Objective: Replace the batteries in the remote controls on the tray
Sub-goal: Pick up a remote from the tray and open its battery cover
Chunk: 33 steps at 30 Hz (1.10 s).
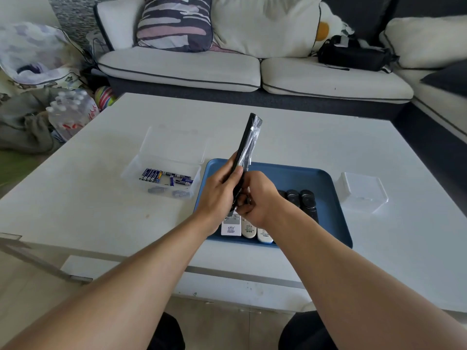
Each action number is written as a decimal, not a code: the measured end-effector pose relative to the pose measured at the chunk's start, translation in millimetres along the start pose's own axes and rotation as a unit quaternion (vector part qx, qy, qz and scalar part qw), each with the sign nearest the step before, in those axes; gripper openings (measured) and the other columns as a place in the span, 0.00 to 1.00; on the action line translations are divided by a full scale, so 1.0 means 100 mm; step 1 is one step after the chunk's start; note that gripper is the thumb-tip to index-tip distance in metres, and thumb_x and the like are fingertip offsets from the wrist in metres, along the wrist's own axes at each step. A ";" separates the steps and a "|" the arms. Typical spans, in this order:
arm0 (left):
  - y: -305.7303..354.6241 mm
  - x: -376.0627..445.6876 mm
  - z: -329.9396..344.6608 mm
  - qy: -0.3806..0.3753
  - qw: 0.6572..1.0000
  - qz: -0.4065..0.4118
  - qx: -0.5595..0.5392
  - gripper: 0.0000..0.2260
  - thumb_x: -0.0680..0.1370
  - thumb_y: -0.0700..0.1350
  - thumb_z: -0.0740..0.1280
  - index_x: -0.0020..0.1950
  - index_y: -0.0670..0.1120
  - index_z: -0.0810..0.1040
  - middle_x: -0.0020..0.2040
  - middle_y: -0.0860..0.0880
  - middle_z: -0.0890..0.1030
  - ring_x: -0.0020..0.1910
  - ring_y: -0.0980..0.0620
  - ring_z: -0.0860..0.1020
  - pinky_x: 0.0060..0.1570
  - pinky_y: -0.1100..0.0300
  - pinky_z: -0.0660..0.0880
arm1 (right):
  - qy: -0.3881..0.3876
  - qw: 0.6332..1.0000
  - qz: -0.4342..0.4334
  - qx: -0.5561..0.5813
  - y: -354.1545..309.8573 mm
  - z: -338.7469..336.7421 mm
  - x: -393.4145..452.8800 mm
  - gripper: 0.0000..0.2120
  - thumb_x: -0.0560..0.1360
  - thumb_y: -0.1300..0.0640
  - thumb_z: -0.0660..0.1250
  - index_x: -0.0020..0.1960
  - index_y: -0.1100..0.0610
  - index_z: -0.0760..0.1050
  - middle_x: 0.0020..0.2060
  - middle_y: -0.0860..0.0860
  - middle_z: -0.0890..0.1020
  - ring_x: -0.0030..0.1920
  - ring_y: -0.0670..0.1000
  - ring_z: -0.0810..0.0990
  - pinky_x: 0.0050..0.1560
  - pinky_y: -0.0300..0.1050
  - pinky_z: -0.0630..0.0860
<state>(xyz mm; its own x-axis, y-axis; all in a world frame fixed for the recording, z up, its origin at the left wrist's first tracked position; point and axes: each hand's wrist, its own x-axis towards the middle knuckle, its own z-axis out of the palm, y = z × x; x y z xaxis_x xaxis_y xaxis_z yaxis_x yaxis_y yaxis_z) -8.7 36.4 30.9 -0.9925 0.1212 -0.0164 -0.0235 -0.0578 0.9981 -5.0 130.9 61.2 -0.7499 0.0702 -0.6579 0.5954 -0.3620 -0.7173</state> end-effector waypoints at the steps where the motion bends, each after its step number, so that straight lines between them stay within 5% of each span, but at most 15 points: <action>1: -0.02 0.01 0.00 -0.003 1.000 -0.001 0.000 0.16 0.82 0.52 0.62 0.69 0.67 0.73 0.53 0.49 0.85 0.50 0.49 0.83 0.56 0.44 0.78 | 0.007 1.000 -0.006 -0.003 0.01 -0.01 0.01 0.08 0.72 0.63 0.59 0.37 0.54 0.71 0.29 0.50 0.69 0.26 0.47 0.62 0.21 0.37 0.56; 7: 0.01 0.07 0.04 0.043 0.995 -0.039 -0.083 0.14 0.83 0.53 0.62 0.67 0.63 0.76 0.49 0.51 0.82 0.42 0.48 0.79 0.42 0.51 0.74 | 0.012 0.996 -0.068 -0.049 0.03 -0.04 -0.04 0.07 0.77 0.60 0.64 0.41 0.58 0.76 0.26 0.51 0.72 0.20 0.47 0.67 0.19 0.37 0.62; 11: 0.02 0.11 -0.01 0.095 0.984 -0.065 -0.132 0.14 0.84 0.50 0.61 0.67 0.58 0.78 0.57 0.47 0.84 0.55 0.44 0.83 0.54 0.45 0.79 | 0.025 0.977 -0.154 -0.146 0.13 0.01 0.01 0.10 0.80 0.56 0.63 0.42 0.58 0.76 0.33 0.54 0.76 0.30 0.51 0.72 0.27 0.39 0.68; 14: 0.00 0.12 -0.03 0.109 0.987 -0.056 -0.108 0.14 0.83 0.50 0.61 0.69 0.57 0.77 0.59 0.49 0.84 0.57 0.49 0.82 0.58 0.52 0.79 | 0.061 0.946 -0.205 -0.243 0.19 0.01 0.06 0.18 0.82 0.50 0.61 0.39 0.59 0.75 0.31 0.50 0.76 0.31 0.51 0.73 0.29 0.39 0.67; 17: -0.02 0.10 -0.05 0.105 0.990 -0.059 -0.070 0.14 0.83 0.54 0.61 0.66 0.58 0.77 0.55 0.48 0.85 0.54 0.47 0.84 0.57 0.47 0.80 | 0.092 0.928 -0.237 -0.270 0.19 -0.01 0.09 0.15 0.84 0.51 0.59 0.43 0.55 0.77 0.32 0.48 0.79 0.31 0.47 0.75 0.31 0.39 0.70; 20: 0.00 0.09 -0.11 0.120 0.988 -0.073 -0.063 0.13 0.84 0.54 0.59 0.62 0.52 0.78 0.49 0.49 0.86 0.49 0.45 0.85 0.55 0.44 0.81 | 0.043 0.969 -0.173 -0.169 0.17 0.00 0.16 0.13 0.84 0.55 0.60 0.44 0.55 0.79 0.31 0.48 0.80 0.30 0.48 0.77 0.33 0.42 0.77; 24: 0.01 0.10 -0.24 0.128 0.983 -0.120 -0.050 0.13 0.83 0.57 0.60 0.56 0.50 0.79 0.51 0.46 0.86 0.49 0.44 0.85 0.55 0.43 0.80 | 0.034 0.999 -0.042 -0.009 0.11 0.00 0.23 0.10 0.82 0.59 0.63 0.42 0.59 0.76 0.26 0.51 0.69 0.24 0.47 0.65 0.23 0.39 0.60; 29: -0.19 0.14 -0.42 0.107 0.975 -0.180 0.079 0.22 0.65 0.60 0.68 0.55 0.50 0.76 0.49 0.47 0.86 0.49 0.42 0.85 0.56 0.39 0.79 | 0.040 0.999 -0.022 0.005 0.05 -0.04 0.26 0.05 0.80 0.62 0.65 0.46 0.57 0.76 0.29 0.50 0.69 0.21 0.46 0.64 0.22 0.36 0.61; 33: -0.11 0.02 -0.43 0.080 0.961 -0.187 0.189 0.05 0.79 0.48 0.66 0.51 0.47 0.75 0.48 0.45 0.84 0.46 0.45 0.83 0.51 0.49 0.80 | 0.015 0.999 -0.029 0.021 0.05 -0.02 0.32 0.12 0.81 0.69 0.59 0.55 0.57 0.77 0.37 0.54 0.74 0.27 0.48 0.66 0.23 0.37 0.67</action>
<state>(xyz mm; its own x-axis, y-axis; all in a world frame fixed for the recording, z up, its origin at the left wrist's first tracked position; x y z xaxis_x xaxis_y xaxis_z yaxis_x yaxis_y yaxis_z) -15.9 -5.3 17.0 -0.9297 -0.0922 -0.3565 -0.3664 0.3273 0.8710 -25.7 133.0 36.3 -0.7732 0.1197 -0.6227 0.5385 -0.3948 -0.7445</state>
